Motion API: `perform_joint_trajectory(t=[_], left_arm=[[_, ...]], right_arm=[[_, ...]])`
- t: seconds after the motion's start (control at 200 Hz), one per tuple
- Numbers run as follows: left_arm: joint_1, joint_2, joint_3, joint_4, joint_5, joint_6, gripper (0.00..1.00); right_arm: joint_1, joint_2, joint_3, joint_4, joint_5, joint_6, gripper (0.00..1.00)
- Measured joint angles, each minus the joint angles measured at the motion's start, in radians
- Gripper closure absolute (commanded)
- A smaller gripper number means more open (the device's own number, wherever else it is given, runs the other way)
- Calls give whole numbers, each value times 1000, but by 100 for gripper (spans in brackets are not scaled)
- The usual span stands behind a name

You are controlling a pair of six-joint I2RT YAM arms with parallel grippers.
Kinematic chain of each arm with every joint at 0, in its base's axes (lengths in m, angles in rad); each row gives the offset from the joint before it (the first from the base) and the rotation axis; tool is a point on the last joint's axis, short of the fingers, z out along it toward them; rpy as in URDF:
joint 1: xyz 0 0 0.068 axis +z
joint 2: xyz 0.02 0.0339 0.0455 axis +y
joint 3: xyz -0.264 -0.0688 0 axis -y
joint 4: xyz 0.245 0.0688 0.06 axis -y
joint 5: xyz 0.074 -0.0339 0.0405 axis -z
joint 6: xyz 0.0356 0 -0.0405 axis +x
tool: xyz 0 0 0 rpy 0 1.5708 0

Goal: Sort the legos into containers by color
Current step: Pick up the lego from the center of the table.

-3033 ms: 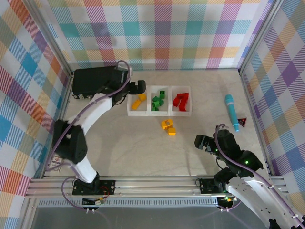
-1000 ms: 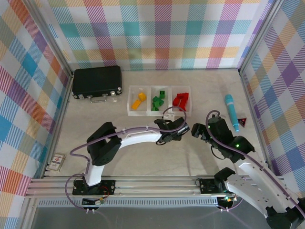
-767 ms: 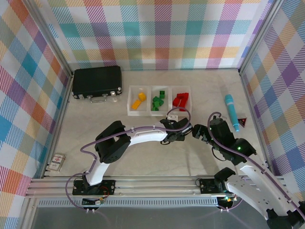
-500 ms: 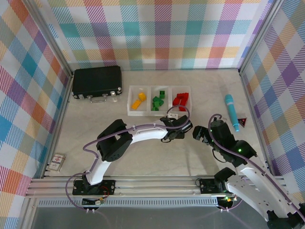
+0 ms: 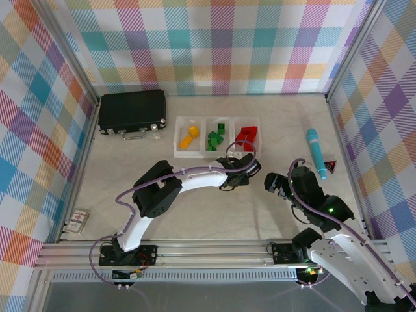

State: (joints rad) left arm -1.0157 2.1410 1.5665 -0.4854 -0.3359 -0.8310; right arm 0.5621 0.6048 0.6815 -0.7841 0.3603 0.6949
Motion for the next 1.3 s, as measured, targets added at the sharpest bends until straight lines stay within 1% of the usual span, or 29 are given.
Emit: perform_joint_trajectory(t=[0.115,0.31,0.57,0.725,0.935,1.025,1.13,1.22,1.3], left_arm=[[0,11,0,9,2,0,51],[0,11,1,11,2,0,52],[3,8,-1,17,5,10,65],[4,-18,-34,29,13,28,68],[4,-143,-68,18,-10,91,68],[4,-226,-68,19,-38,139,68],[6,-312,-59,11,-96,202,67],[27,-353,-36,-6,-140,262,67],[77,-375,-32,-11,-171,310,67]], right_arm=[[0,0,0,0,0,0,1],[0,0,0,0,0,0,1],[0,-4,0,-5,0,0,1],[0,-8,0,-5,7,1,1],[0,-8,0,-5,7,2,1],[0,-9,0,-5,11,2,1],[0,-13,-2,-4,15,5,1],[0,-13,-4,-3,15,5,1],[0,-13,-9,-3,15,5,1]])
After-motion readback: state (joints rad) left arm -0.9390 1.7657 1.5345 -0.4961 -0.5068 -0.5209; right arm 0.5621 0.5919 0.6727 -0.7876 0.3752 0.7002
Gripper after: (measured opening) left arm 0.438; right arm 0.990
